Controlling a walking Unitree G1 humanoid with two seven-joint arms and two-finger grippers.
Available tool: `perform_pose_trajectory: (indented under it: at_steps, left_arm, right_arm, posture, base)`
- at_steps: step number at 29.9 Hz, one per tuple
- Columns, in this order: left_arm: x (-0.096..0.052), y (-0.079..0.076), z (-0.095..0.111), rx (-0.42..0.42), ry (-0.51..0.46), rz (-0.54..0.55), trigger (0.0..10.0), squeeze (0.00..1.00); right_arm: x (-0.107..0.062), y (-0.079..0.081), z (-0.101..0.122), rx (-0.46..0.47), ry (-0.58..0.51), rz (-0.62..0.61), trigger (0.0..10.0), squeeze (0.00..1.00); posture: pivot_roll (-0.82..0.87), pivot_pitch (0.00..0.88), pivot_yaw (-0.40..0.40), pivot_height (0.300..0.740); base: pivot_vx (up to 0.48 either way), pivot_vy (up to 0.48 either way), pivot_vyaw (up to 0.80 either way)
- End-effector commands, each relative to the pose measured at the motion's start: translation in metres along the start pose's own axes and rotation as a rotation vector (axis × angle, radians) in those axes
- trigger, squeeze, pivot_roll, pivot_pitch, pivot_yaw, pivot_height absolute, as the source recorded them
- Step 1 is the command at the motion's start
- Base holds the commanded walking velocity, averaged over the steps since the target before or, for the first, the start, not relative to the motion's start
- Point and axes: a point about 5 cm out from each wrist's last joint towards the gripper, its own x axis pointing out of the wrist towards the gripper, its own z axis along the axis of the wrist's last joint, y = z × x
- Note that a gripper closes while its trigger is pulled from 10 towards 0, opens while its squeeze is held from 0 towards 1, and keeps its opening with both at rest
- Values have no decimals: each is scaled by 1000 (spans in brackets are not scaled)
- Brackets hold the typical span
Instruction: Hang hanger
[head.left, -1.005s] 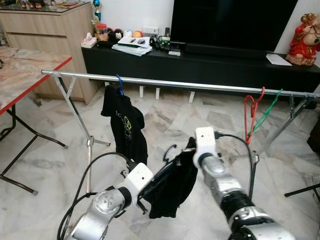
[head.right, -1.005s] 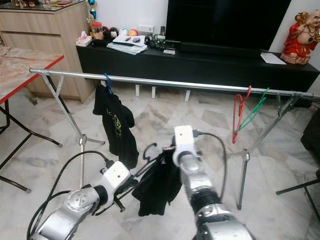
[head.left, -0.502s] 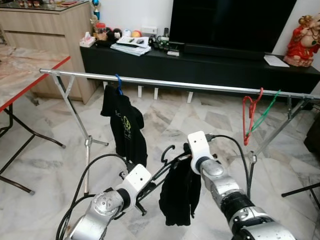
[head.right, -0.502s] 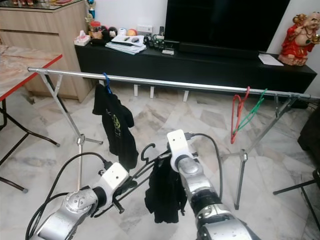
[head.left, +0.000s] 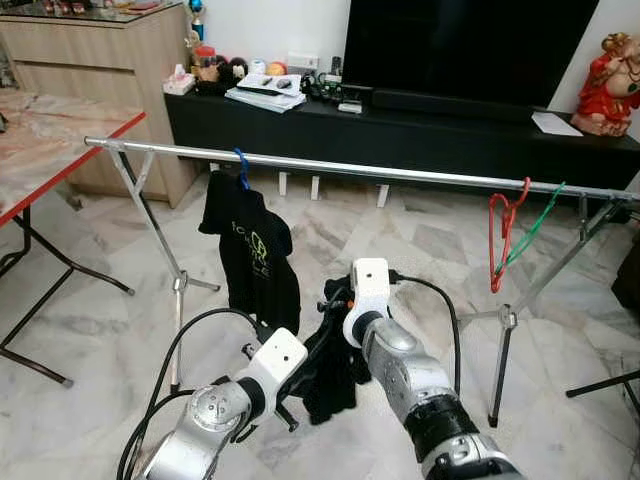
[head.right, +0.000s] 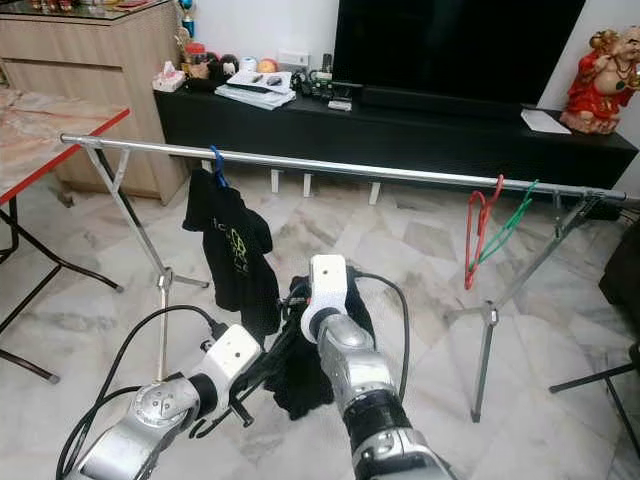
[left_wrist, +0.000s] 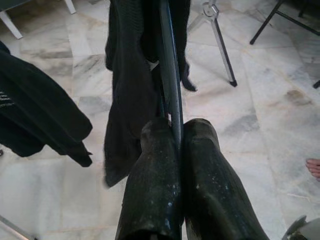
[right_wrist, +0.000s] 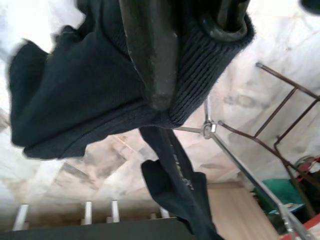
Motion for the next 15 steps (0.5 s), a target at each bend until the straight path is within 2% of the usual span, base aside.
perform_pose_trajectory:
  at_steps: [1, 2, 3, 5, 8, 12, 15]
  left_arm:
    - [2, -5, 8, 6, -37, -31, 10000, 0]
    - [1, -5, 7, 7, -33, -30, 10000, 0]
    - [-1, -3, 5, 10, -25, -29, 10000, 0]
    - [-3, -2, 3, 14, -16, -27, 10000, 0]
    - [-7, 1, 0, 23, -3, -27, 10000, 0]
    - [-9, 1, 0, 27, -1, -31, 10000, 0]
    - [-10, 5, 4, 34, -27, -2, 10000, 0]
  right_arm:
    - [-1, -7, 7, -21, -30, -40, 10000, 0]
    - [-2, -16, 9, -49, -33, -73, 10000, 0]
    - [-3, -31, 13, -95, -37, -132, 10000, 0]
    - [-5, -44, 15, -126, -37, -183, 10000, 0]
    - [-10, -69, 14, -123, -6, -270, 10000, 0]
    - [-12, -77, 11, -133, 13, -292, 10000, 0]
    - [-12, -78, 4, -225, 44, -296, 10000, 0]
  posture:
    - [150, 0, -93, 740]
    - [150, 0, -93, 740]
    - [149, 0, -94, 740]
    - [148, 0, -95, 740]
    - [153, 0, -97, 740]
    - [156, 0, -97, 740]
    - [157, 0, -96, 740]
  base:
    - [0, 0, 0]
    - [0, 0, 0]
    - [0, 0, 0]
    - [0, 0, 0]
    - [0, 0, 0]
    - [0, 0, 0]
    - [0, 0, 0]
